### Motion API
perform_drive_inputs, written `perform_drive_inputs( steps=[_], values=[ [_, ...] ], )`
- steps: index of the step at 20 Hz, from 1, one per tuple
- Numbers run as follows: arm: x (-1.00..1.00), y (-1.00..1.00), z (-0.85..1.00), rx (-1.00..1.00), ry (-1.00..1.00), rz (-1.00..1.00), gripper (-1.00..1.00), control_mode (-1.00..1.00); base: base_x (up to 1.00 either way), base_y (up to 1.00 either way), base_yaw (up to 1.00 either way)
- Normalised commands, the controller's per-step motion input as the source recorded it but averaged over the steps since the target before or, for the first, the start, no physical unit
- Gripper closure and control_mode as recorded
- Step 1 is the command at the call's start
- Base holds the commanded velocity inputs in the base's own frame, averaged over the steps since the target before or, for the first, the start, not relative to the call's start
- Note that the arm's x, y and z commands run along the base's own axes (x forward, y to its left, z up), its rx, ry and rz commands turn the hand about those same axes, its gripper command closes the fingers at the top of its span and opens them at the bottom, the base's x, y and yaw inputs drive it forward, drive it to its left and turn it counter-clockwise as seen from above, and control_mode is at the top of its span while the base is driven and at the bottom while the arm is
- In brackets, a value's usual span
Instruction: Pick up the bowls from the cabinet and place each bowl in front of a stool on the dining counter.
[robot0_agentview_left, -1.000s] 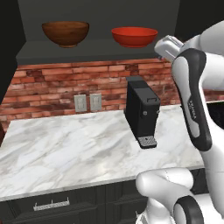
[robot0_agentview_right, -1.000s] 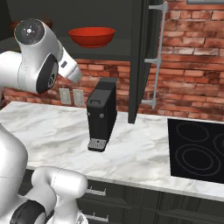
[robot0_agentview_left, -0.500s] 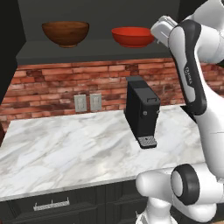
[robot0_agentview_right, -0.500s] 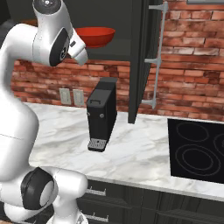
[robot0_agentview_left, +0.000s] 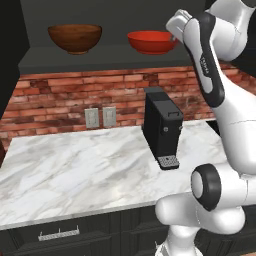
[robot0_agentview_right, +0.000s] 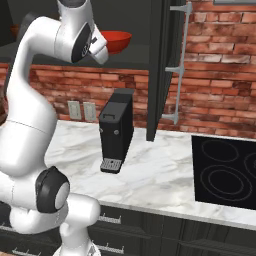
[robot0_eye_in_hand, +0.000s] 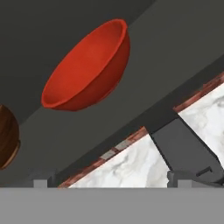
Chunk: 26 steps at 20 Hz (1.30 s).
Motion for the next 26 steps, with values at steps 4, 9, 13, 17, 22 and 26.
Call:
perform_drive_inputs(
  steps=[4,9,13,17,22,26],
  values=[
    [0.59,0.0,0.0,0.0,0.0,0.0,-1.0,-1.0,0.0,0.0,0.0],
    [0.47,0.0,0.0,0.0,0.0,0.0,-1.0,-1.0,0.0,0.0,0.0],
    [0.4,-0.01,-0.04,0.0,0.0,0.0,-1.0,-1.0,0.0,0.0,0.0],
    [0.42,0.0,-0.16,0.0,0.0,0.0,-1.0,-1.0,0.0,0.0,0.0],
    [0.46,0.0,-0.16,0.01,0.0,0.0,-1.0,-1.0,0.0,0.0,0.0],
    [0.54,0.0,0.0,0.02,0.0,0.0,-1.0,-1.0,0.0,0.0,0.0]
  ],
)
